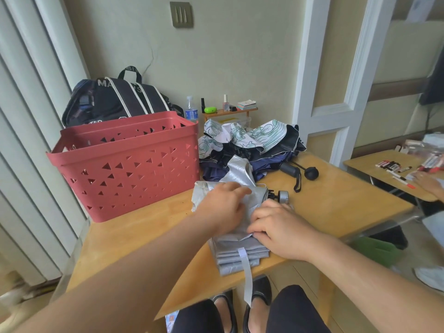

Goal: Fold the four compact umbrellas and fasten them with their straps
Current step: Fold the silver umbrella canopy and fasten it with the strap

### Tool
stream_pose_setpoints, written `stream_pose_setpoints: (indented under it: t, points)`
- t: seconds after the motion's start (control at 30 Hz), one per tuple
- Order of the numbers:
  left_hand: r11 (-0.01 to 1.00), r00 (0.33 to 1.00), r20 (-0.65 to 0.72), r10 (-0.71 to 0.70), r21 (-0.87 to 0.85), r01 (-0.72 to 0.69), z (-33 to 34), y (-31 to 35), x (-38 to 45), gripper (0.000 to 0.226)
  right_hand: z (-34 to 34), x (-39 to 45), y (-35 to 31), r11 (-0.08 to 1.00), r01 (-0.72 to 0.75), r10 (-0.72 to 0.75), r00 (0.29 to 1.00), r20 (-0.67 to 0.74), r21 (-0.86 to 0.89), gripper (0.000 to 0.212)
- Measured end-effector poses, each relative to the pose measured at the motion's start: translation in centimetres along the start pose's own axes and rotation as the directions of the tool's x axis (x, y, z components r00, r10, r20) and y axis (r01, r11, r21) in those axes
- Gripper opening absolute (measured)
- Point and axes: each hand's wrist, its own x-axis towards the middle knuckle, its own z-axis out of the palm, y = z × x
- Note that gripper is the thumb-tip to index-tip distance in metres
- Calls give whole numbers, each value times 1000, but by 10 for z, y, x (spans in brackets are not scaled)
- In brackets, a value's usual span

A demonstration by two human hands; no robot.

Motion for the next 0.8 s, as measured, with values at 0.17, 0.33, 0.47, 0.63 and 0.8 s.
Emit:
stream_pose_setpoints:
  t: [0.17, 0.33, 0.47, 0.63, 0.8]
  points:
    - [989, 985, 171, 1, 143, -26, 19, -3, -9, 48, -14, 4, 1, 997, -8, 2, 997, 78, 75, 34]
    - [971, 959, 266, -94, 237, 29, 16, 1, -25, 52, -9, 32, 17, 939, -158, 241, 935, -260, 305, 22]
    - [975, 932, 343, -115, 220, 39, 11, 3, -34, 61, 12, 38, 25, 904, -259, 339, 920, -197, 341, 14]
    - [985, 900, 431, -69, 171, -7, 5, 6, -55, 74, 16, 37, 29, 883, -286, 374, 908, -190, 372, 17]
    - [994, 964, 261, -55, -80, 79, -15, -3, -47, 58, 17, 38, 27, 885, -320, 373, 922, -104, 338, 15]
